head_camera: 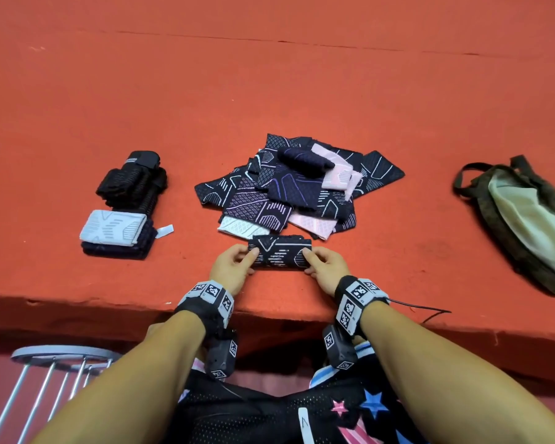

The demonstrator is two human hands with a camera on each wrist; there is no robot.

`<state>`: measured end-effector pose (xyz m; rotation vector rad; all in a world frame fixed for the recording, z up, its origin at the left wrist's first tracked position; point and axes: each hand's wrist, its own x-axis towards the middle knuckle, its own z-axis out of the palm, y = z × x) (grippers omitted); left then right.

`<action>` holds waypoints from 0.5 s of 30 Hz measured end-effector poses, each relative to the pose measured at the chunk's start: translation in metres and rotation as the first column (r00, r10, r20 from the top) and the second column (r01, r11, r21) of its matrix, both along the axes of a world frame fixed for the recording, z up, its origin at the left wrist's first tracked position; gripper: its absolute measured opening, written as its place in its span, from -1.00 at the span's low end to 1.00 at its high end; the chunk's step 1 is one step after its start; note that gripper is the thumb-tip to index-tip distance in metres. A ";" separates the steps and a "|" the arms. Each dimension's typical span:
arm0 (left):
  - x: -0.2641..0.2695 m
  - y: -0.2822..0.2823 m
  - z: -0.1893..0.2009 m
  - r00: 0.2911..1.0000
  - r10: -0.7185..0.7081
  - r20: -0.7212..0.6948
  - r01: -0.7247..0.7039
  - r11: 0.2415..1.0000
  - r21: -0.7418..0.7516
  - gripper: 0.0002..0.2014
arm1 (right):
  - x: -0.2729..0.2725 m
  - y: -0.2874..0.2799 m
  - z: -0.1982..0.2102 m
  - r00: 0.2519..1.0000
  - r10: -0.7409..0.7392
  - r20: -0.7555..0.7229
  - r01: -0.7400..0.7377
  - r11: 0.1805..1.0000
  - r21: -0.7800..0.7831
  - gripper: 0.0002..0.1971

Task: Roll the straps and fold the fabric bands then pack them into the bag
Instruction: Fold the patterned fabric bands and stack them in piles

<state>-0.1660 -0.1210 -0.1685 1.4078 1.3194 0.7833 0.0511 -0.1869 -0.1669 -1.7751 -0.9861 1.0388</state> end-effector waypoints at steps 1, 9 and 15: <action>0.000 0.000 0.001 1.000 -0.004 0.016 0.004 1.000 -0.006 -0.84 | 0.000 0.001 0.000 1.000 0.003 0.010 -0.003 1.000 -0.008 -0.81; -0.002 0.008 -0.004 0.999 -0.039 -0.008 0.039 0.998 -0.048 -0.84 | 0.003 0.005 -0.001 0.993 0.069 0.095 -0.065 0.997 -0.040 -0.90; 0.003 0.011 -0.008 0.994 0.021 -0.103 -0.025 0.999 -0.036 -0.90 | 0.004 0.011 -0.005 0.985 0.047 0.164 -0.040 0.998 -0.041 -0.88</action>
